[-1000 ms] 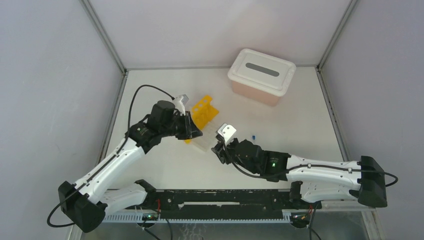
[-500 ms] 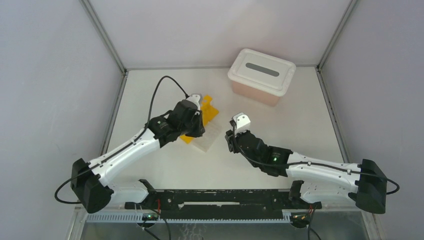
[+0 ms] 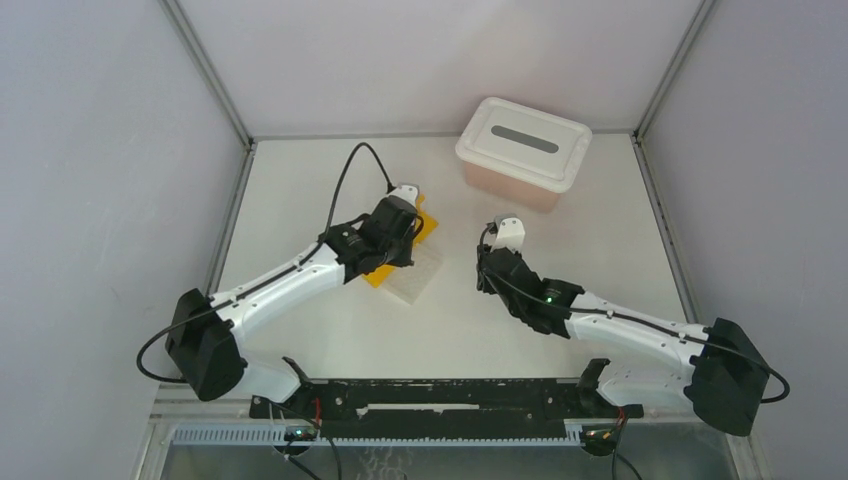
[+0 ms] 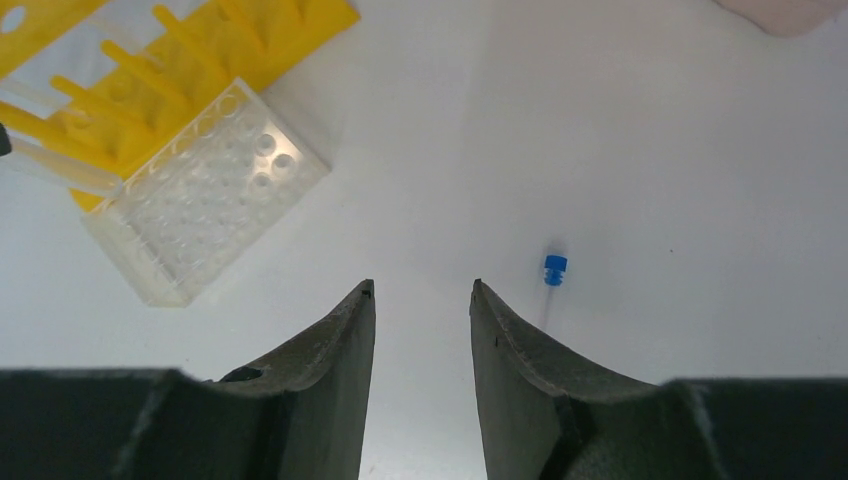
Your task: Organize the chemistry lab equipment
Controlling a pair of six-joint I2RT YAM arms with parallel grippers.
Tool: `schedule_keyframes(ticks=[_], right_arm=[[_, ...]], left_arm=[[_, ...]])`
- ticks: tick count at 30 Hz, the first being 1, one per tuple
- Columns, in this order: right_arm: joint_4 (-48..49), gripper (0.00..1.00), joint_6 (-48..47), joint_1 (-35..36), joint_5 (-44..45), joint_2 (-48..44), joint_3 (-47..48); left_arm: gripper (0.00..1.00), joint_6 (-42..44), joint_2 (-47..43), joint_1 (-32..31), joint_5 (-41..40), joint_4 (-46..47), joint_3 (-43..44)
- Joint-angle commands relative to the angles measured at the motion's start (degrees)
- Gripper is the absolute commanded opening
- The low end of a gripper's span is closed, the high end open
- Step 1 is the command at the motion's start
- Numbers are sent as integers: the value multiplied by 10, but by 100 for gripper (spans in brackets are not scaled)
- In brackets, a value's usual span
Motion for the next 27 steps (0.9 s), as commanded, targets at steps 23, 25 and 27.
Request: schedule_keyframes(ticks=[23, 25, 27], right_arm=[[-26, 53, 81, -80, -53, 29, -26], [-27, 53, 82, -82, -55, 31, -27], [-25, 53, 84, -83, -57, 33, -29]], left_arm=[[6, 36, 62, -14, -57, 131, -14], [5, 33, 63, -15, -59, 133, -22], [5, 30, 63, -16, -63, 137, -31]])
